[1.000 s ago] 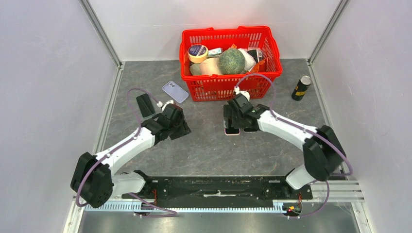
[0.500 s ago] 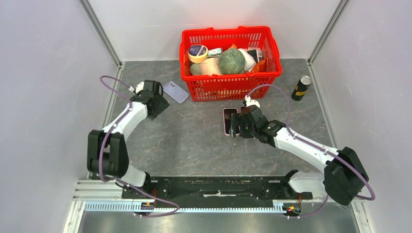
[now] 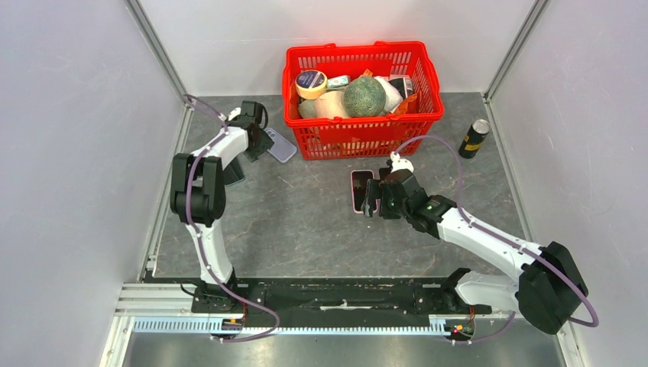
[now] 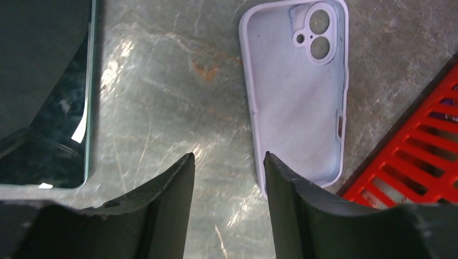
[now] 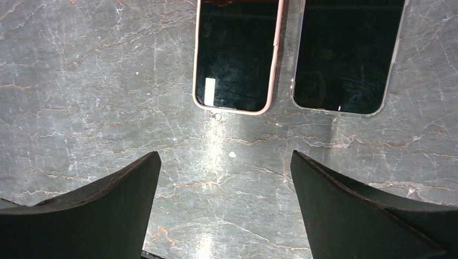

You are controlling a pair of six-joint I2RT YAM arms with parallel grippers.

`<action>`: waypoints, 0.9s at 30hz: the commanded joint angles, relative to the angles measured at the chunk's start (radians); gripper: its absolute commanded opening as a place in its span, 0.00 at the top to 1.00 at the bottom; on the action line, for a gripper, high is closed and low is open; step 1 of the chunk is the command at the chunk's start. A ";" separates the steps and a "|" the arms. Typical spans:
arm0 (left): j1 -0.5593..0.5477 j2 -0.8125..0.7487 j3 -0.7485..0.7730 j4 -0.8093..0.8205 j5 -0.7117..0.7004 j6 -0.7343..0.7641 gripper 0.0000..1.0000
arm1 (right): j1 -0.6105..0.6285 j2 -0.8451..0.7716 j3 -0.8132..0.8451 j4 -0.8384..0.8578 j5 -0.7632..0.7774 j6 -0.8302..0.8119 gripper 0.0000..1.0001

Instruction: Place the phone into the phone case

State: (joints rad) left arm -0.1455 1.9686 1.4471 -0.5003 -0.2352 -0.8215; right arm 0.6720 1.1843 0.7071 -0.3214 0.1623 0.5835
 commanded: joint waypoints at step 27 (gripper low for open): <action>-0.058 0.143 0.150 -0.116 -0.133 -0.001 0.98 | -0.001 0.021 -0.001 0.057 -0.014 0.021 0.03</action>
State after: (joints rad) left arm -0.1940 2.1868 1.6600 -0.5434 -0.3439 -0.8330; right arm 0.6720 1.2057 0.7013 -0.2955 0.1505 0.5945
